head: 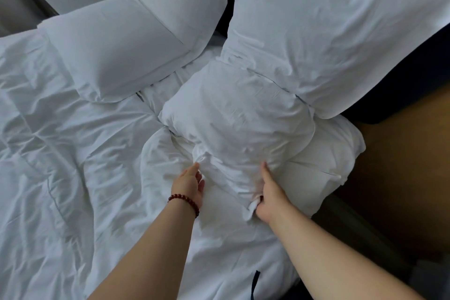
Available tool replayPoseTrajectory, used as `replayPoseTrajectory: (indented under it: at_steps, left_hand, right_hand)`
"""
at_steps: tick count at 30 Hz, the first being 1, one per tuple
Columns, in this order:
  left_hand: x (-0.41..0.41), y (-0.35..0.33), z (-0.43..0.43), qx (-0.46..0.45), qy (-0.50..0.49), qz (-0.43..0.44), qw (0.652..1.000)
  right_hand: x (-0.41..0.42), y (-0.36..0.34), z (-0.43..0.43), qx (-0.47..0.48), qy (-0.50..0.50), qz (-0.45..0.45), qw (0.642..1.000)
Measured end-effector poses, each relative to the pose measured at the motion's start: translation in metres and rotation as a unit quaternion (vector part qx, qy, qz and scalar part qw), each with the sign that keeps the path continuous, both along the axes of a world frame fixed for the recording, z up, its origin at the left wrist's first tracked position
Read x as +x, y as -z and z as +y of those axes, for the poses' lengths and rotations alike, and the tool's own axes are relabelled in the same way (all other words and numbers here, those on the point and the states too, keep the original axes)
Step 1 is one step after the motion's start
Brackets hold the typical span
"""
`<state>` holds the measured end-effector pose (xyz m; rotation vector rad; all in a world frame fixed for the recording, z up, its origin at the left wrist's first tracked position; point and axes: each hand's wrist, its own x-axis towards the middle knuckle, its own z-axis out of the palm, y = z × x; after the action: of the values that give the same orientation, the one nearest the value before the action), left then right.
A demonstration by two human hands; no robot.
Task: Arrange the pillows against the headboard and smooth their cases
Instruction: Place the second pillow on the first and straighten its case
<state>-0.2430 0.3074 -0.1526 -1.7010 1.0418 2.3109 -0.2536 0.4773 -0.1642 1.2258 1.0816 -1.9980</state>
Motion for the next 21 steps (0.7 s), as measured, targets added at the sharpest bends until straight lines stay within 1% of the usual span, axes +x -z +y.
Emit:
replayPoseTrajectory:
  at_steps: [1, 3, 4, 6, 7, 9, 10, 11, 12, 14, 16, 17, 19, 21]
  left_hand:
    - [0.002, 0.002, 0.001, 0.005, 0.007, 0.010, 1.000]
    - [0.004, 0.008, 0.001, 0.026, 0.001, 0.027, 0.999]
    - [0.005, 0.010, 0.001, 0.041, -0.004, 0.033, 0.999]
    - [0.006, 0.012, 0.002, 0.055, -0.012, 0.046, 0.997]
    - [0.006, 0.010, 0.003, 0.050, -0.016, 0.048, 0.997]
    - [0.009, 0.010, 0.008, 0.021, -0.016, 0.038, 0.999]
    - [0.012, 0.011, 0.011, 0.006, -0.012, 0.030, 0.999]
    - [0.016, 0.013, 0.013, -0.002, -0.006, 0.026, 1.000]
    - [0.019, 0.015, 0.014, -0.001, 0.001, 0.025, 1.000]
    - [0.018, 0.018, 0.011, 0.023, 0.012, 0.023, 0.999]
    - [0.011, 0.020, 0.005, 0.054, 0.030, 0.030, 0.998]
    - [0.006, 0.019, 0.003, 0.073, 0.040, 0.040, 0.996]
    - [-0.002, 0.020, 0.001, 0.093, 0.056, 0.051, 0.993]
    - [-0.006, 0.022, 0.003, 0.076, 0.058, 0.039, 0.995]
  right_hand:
    - [0.010, 0.002, -0.004, -0.021, -0.030, -0.003, 0.999]
    - [0.023, 0.005, -0.007, -0.004, -0.093, 0.001, 0.996]
    - [0.028, 0.005, -0.007, 0.007, -0.105, 0.008, 0.994]
    - [0.031, 0.004, -0.004, 0.040, -0.073, 0.024, 0.996]
    - [0.031, -0.001, -0.001, 0.026, -0.026, 0.028, 0.999]
    - [0.032, -0.005, 0.003, 0.002, 0.069, 0.006, 0.998]
    - [0.033, -0.006, 0.005, 0.008, 0.089, -0.011, 0.996]
    - [0.037, -0.006, 0.006, 0.013, 0.083, -0.024, 0.996]
    - [0.042, -0.003, 0.007, 0.023, 0.053, -0.031, 0.998]
    - [0.047, -0.001, 0.011, 0.066, -0.044, -0.050, 0.996]
    - [0.049, -0.004, 0.017, 0.128, -0.148, -0.051, 0.979]
    - [0.049, -0.008, 0.019, 0.154, -0.203, -0.046, 0.966]
    - [0.050, -0.021, 0.022, 0.202, -0.319, -0.017, 0.926]
    - [0.052, -0.031, 0.024, 0.261, -0.382, 0.052, 0.885]
